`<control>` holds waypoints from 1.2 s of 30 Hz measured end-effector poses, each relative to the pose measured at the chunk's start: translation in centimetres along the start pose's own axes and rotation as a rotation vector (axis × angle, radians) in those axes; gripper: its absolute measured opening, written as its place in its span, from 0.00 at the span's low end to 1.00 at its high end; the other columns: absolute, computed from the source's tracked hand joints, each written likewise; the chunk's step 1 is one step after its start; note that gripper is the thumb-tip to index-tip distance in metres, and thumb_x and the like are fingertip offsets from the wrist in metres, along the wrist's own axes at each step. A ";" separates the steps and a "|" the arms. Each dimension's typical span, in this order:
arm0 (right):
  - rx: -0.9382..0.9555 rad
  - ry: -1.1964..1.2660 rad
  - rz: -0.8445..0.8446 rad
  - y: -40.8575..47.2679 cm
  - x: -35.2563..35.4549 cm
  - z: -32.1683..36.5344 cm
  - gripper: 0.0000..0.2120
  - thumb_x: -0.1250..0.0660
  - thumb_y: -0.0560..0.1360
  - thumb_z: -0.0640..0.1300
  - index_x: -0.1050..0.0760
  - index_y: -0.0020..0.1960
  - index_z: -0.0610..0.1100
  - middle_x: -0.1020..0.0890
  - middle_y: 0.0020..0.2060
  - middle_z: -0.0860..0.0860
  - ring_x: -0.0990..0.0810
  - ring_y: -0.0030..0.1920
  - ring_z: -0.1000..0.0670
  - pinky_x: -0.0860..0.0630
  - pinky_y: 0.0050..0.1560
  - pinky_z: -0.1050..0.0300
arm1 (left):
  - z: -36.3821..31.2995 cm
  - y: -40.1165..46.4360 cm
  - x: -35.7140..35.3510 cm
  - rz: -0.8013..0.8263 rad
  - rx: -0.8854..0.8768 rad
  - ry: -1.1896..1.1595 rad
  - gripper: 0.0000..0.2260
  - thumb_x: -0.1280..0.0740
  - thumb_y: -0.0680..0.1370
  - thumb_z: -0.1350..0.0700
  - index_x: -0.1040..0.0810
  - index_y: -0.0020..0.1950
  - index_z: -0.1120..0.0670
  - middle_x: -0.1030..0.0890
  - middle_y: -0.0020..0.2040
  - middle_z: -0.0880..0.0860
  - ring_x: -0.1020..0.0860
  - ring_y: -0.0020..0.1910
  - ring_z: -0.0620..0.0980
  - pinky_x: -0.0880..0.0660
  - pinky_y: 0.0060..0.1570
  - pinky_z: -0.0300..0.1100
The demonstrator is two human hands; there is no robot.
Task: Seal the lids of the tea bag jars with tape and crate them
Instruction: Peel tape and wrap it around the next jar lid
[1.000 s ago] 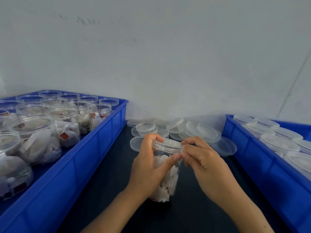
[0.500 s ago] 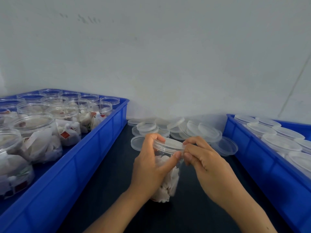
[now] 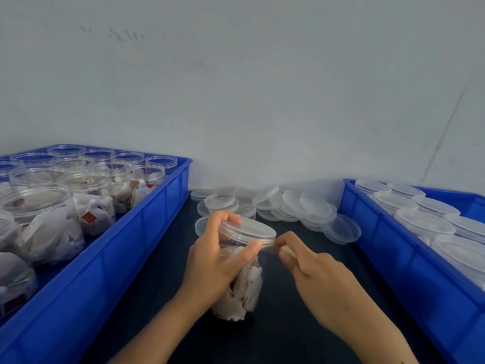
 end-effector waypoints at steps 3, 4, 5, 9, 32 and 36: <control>-0.038 0.096 0.000 0.1 0.1 -0.6 0.09 0.52 0.82 0.57 0.40 0.62 0.63 0.26 0.30 0.53 0.27 0.30 0.54 0.28 0.36 0.60 | 0.0 0.2 0.2 0.020 0.008 -0.024 0.19 0.29 0.64 0.37 0.29 0.51 0.38 0.19 0.53 0.37 0.18 0.49 0.40 0.20 0.47 0.40; -0.050 0.118 -0.017 0.1 0.2 -0.8 0.12 0.51 0.82 0.57 0.41 0.64 0.63 0.24 0.33 0.52 0.25 0.32 0.54 0.27 0.37 0.60 | 0.0 0.3 0.3 0.028 0.011 -0.036 0.18 0.29 0.64 0.37 0.29 0.50 0.38 0.19 0.52 0.37 0.18 0.48 0.40 0.20 0.46 0.39; -0.049 0.120 -0.043 0.1 0.3 -0.8 0.14 0.50 0.82 0.57 0.43 0.67 0.64 0.23 0.34 0.52 0.24 0.34 0.54 0.27 0.37 0.61 | -0.1 0.4 0.4 0.038 0.015 -0.051 0.18 0.27 0.64 0.37 0.29 0.50 0.38 0.19 0.52 0.37 0.17 0.48 0.40 0.20 0.45 0.37; 0.023 0.046 -0.141 0.3 0.7 -0.1 0.20 0.51 0.83 0.54 0.50 0.72 0.68 0.20 0.49 0.58 0.23 0.49 0.56 0.26 0.50 0.60 | -0.1 0.5 0.2 0.081 0.035 -0.163 0.20 0.28 0.64 0.41 0.28 0.51 0.44 0.17 0.49 0.41 0.17 0.46 0.42 0.23 0.41 0.32; 0.011 0.002 -0.191 0.7 -0.1 0.3 0.21 0.51 0.83 0.53 0.49 0.73 0.69 0.28 0.35 0.57 0.26 0.36 0.56 0.26 0.41 0.60 | 0.3 0.6 -0.2 0.234 0.009 -0.050 0.34 0.32 0.69 0.38 0.41 0.68 0.51 0.27 0.50 0.22 0.21 0.52 0.34 0.25 0.47 0.27; 0.008 0.012 -0.226 0.3 -0.3 0.8 0.20 0.52 0.82 0.56 0.46 0.73 0.67 0.29 0.35 0.57 0.27 0.38 0.56 0.26 0.42 0.59 | -0.4 0.5 1.0 0.064 -0.026 0.225 0.21 0.46 0.75 0.33 0.32 0.62 0.43 0.27 0.56 0.42 0.23 0.51 0.36 0.26 0.49 0.29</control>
Point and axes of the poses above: each hand's wrist, its own y-axis towards the middle knuckle, its own x-axis out of the back of the hand, z = x × y, the point moved 7 cm from there along y, towards the middle knuckle
